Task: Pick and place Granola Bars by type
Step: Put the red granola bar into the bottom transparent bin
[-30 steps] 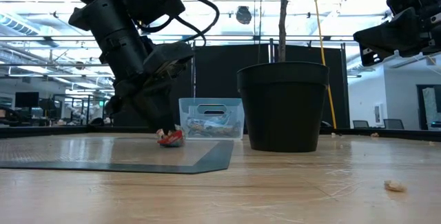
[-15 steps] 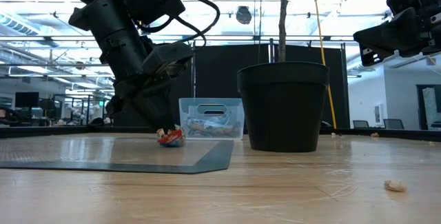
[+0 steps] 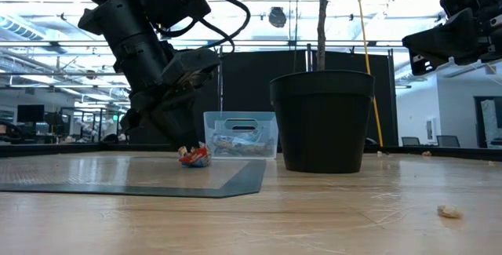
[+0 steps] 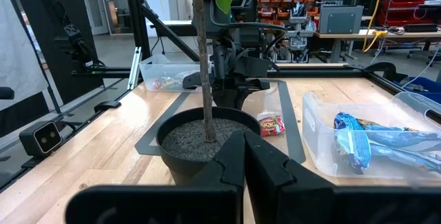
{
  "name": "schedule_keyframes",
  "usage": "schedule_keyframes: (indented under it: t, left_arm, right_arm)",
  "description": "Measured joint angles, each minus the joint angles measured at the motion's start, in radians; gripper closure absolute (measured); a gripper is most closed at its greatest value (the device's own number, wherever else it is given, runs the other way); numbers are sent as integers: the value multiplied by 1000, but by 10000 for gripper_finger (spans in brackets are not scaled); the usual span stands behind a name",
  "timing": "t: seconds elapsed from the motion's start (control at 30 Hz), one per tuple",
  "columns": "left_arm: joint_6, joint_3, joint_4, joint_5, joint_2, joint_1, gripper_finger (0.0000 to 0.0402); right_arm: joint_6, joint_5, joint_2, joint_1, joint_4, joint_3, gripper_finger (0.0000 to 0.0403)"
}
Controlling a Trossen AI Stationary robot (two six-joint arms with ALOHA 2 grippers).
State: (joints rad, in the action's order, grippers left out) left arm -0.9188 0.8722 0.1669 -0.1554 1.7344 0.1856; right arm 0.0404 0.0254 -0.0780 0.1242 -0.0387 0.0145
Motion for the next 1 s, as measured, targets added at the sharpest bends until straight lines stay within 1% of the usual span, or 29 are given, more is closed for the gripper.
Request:
schedule_keyframes:
  t: [0.43, 0.83, 0.87, 0.93, 1.0]
  left_arm:
    - [0, 0, 0, 0, 0, 0, 392]
    - [0, 0, 1, -1, 0, 0, 396]
    - [0, 0, 1, -13, 0, 0, 396]
    - [0, -1, 1, -82, -3, 1, 397]
    - [22, -2, 6, -136, -35, -1, 397]
  right_arm:
    - [0, 0, 0, 0, 0, 0, 403]
    - [0, 0, 0, 0, 0, 0, 403]
    - [0, 0, 0, 0, 0, 0, 403]
    - [0, 0, 0, 0, 0, 0, 403]
    - [0, 0, 0, 0, 0, 0, 403]
